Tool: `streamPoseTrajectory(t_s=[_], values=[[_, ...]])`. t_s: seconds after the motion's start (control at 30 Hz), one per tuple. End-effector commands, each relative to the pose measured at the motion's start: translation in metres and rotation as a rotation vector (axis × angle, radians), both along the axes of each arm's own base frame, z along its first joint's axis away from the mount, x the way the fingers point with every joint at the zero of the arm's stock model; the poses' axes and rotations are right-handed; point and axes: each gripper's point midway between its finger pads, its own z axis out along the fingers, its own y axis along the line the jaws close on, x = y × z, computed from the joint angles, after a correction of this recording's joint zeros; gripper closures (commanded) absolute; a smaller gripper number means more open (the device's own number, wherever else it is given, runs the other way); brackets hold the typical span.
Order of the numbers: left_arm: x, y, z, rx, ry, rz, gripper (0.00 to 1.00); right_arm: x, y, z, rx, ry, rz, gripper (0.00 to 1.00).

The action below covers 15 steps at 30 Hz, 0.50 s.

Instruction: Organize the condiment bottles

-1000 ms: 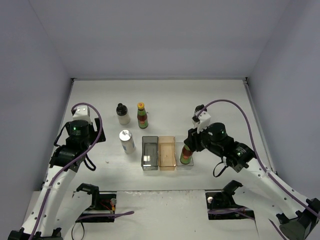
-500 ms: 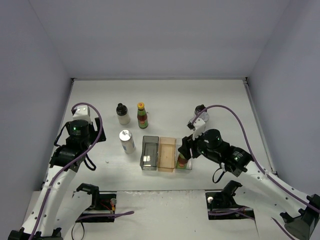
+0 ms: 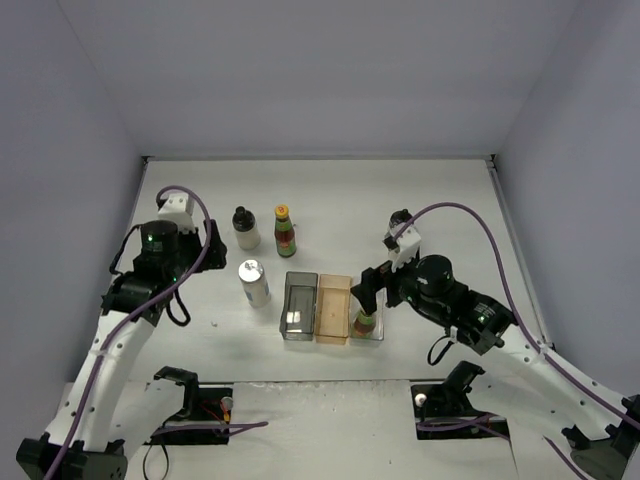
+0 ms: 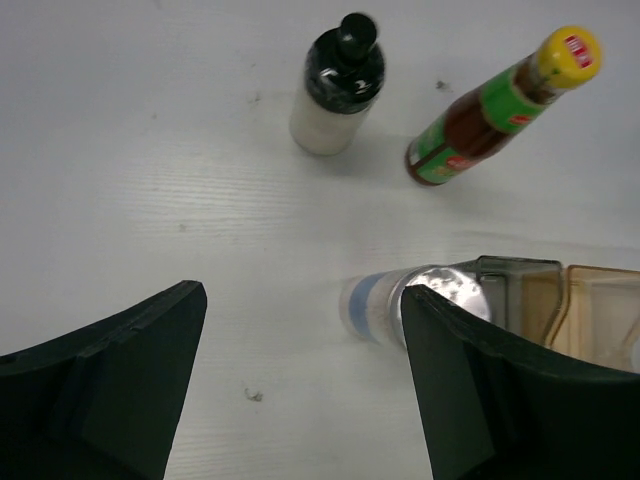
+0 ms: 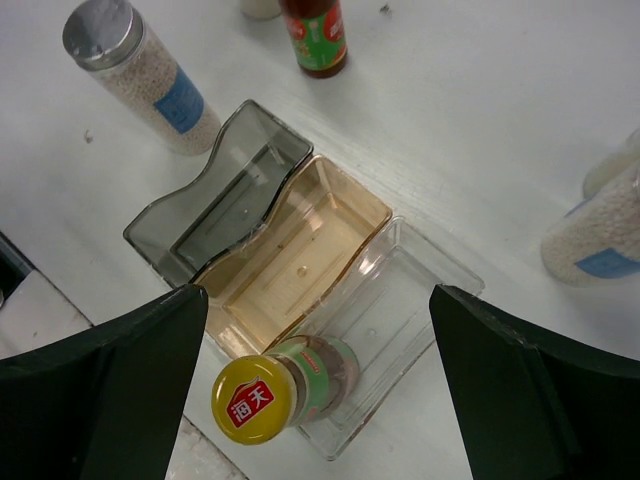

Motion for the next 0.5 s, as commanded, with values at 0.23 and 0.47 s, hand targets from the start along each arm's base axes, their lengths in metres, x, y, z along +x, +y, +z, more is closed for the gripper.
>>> streamPoseTrajectory(t_s=[0.23,0.47], values=[[0.071,-0.094,0.079,-0.129,-0.173,-0.302,0.21,0.054,-0.006,0.112,0.052,-0.302,-0.174,0.0],[0.11,-0.14,0.067,-0.092,-0.163,-0.386,0.2,0.086,-0.002,0.117,0.022,-0.322,-0.215,0.0]])
